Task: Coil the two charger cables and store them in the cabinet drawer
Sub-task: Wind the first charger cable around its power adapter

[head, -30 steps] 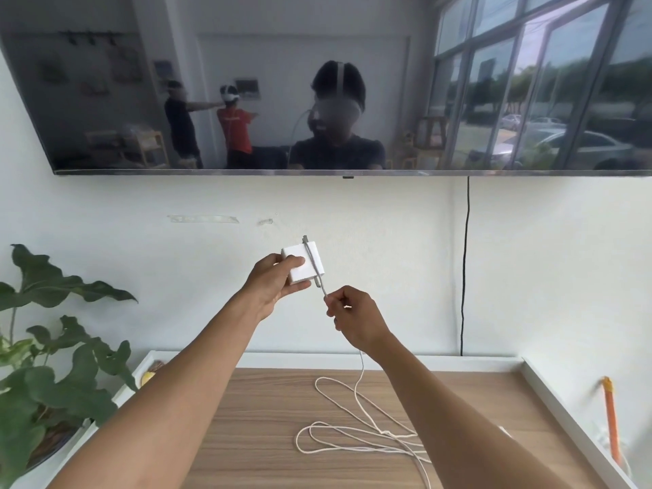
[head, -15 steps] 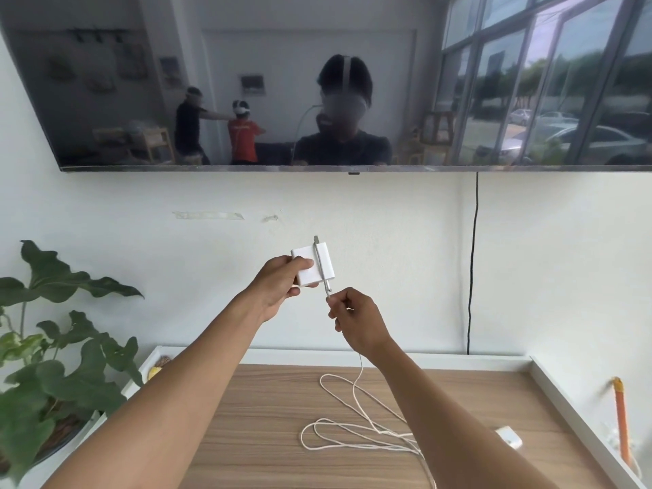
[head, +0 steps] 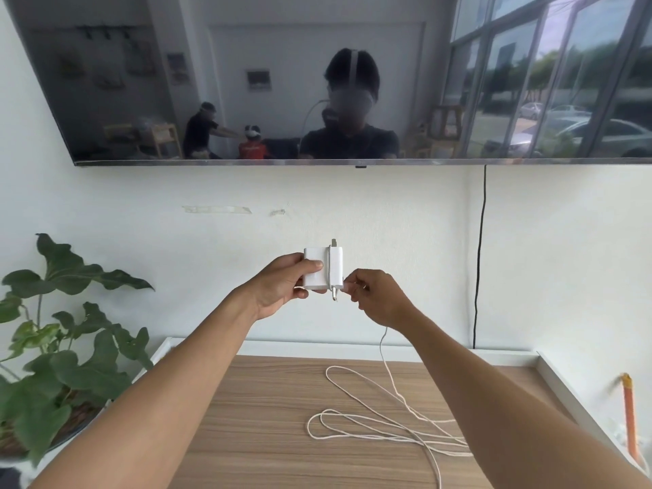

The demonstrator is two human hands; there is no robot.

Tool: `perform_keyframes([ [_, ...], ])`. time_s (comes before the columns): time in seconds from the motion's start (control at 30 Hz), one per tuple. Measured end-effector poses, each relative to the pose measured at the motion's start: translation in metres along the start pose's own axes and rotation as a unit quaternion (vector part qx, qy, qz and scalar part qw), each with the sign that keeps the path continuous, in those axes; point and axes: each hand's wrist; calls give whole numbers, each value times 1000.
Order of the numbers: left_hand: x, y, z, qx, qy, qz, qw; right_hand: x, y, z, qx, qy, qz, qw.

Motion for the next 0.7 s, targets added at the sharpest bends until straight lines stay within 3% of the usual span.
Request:
perform_keyframes([
  [0.27,14,12,-1,-49,-159,15,986,-24,-15,-32,-90,198,-35,975],
  [0.43,11,18,2,-81,-292,7,953,-41,-20,-50,-105,283,-39,953],
  [0.7,-3,9,-1,42,-340,98,934,-61,-27,-60,-64,256,-43,964],
])
Point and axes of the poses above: each hand's wrist, its own y-axis away from the middle knuckle, its own z-axis out of the palm, x = y × z, and after that the axes turned 2 degrees about -y, right-handed
